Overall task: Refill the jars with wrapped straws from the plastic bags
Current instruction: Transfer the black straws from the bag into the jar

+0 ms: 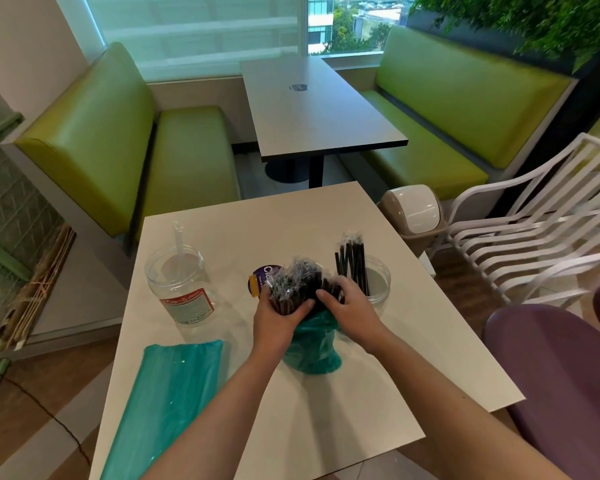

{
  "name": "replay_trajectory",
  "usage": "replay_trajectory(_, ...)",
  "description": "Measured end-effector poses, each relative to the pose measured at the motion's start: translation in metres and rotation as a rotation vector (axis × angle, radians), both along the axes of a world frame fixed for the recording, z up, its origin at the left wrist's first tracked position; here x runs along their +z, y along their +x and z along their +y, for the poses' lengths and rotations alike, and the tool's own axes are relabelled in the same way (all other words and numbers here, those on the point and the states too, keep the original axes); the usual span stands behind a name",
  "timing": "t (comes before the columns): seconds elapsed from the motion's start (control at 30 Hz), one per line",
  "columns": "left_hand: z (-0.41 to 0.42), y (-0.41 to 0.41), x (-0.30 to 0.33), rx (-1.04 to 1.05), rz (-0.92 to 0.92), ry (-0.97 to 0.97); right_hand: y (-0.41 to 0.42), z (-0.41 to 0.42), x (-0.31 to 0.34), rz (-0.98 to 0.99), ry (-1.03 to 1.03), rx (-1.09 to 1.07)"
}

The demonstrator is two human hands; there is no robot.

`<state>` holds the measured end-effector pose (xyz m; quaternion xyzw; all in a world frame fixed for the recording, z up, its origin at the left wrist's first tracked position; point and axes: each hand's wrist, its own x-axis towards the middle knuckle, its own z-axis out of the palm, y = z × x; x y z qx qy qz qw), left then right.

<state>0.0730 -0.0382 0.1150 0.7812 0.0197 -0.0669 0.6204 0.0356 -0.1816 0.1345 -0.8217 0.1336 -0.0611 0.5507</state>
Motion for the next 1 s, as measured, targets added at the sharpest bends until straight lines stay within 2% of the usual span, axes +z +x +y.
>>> replay_trajectory(0.5,0.000,-0.004,0.004,0.010,-0.010,-0.024,-0.006,0.003,0.008,0.039,0.012,0.004)
replay_trajectory(0.67,-0.003,-0.001,0.006,0.019,-0.057,-0.017,-0.006,-0.003,0.033,-0.033,-0.117,0.028)
replay_trajectory(0.83,-0.002,0.004,0.003,0.001,-0.054,-0.026,-0.003,-0.008,0.062,-0.085,-0.127,0.046)
replay_trajectory(1.0,-0.001,0.008,-0.001,-0.049,-0.034,-0.040,0.006,-0.014,0.056,-0.091,-0.240,0.002)
